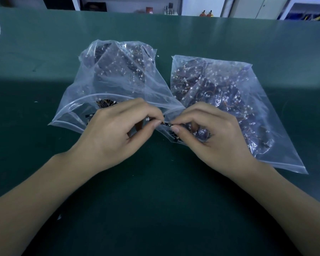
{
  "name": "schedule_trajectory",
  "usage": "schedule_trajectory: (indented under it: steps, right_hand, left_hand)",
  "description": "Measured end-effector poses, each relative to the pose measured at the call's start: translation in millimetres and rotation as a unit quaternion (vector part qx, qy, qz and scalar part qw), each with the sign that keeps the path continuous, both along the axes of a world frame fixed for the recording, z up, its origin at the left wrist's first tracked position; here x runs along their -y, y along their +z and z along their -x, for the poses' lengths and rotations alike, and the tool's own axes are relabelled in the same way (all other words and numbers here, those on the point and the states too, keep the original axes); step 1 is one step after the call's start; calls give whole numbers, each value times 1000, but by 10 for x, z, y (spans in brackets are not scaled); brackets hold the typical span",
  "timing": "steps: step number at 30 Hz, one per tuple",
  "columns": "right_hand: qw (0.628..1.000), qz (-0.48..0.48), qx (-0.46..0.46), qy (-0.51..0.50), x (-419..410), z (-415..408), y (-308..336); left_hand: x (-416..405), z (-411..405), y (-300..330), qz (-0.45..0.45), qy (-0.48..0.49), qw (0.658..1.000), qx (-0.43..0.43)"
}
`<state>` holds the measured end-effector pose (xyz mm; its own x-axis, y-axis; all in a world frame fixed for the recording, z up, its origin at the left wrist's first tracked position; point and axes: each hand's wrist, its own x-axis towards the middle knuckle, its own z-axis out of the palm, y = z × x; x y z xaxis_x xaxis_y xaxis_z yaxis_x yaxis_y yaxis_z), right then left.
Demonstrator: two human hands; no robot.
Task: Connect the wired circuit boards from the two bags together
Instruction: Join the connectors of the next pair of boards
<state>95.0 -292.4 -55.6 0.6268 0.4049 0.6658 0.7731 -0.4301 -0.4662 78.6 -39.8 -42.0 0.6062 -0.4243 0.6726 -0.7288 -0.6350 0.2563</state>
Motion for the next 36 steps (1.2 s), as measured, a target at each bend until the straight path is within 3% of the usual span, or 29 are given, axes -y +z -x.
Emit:
schedule_trajectory:
  steps: [9,36]
  right_hand:
    - [1000,16,-22,12,-3,21,5]
    - [999,24,-20,20,3,34,29]
  left_hand:
    - [78,37,-20,33,-4,999,11]
    - [112,79,26,-10,-8,1000,19]
